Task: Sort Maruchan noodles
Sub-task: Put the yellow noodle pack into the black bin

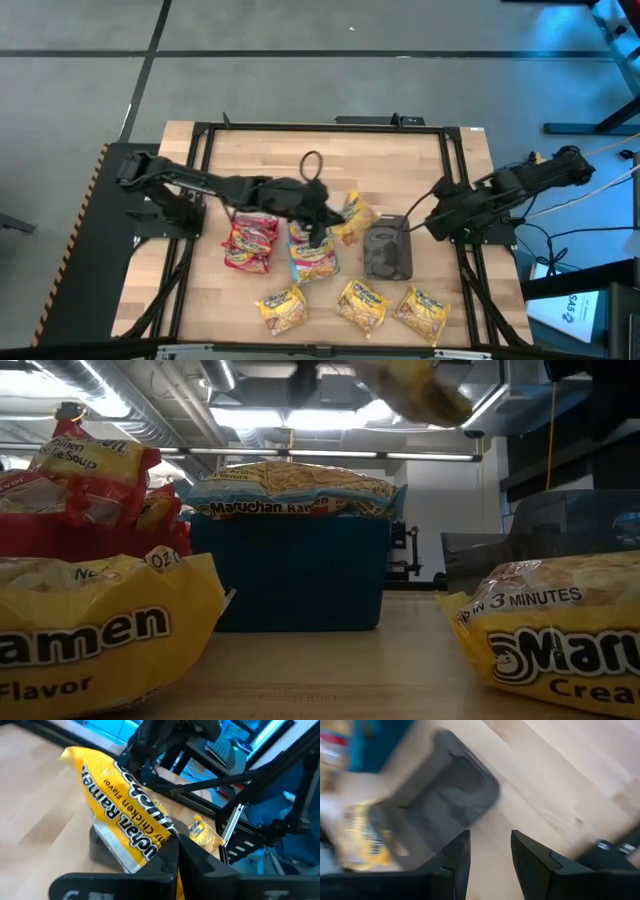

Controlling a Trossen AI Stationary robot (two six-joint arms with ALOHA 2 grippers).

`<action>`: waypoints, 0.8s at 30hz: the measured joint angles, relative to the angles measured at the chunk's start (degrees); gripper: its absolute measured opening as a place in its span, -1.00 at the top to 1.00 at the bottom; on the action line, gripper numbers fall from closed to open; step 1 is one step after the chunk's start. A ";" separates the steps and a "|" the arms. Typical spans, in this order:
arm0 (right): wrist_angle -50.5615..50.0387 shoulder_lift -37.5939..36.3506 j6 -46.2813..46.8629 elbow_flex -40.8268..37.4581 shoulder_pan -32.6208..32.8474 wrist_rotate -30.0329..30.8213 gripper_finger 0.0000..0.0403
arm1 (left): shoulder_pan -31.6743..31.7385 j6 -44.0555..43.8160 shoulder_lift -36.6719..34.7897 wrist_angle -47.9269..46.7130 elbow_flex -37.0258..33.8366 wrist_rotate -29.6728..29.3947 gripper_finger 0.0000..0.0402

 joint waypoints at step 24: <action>29.88 -9.95 -17.00 0.04 -0.02 9.69 0.31 | 4.55 17.05 28.47 -16.29 32.00 9.96 1.00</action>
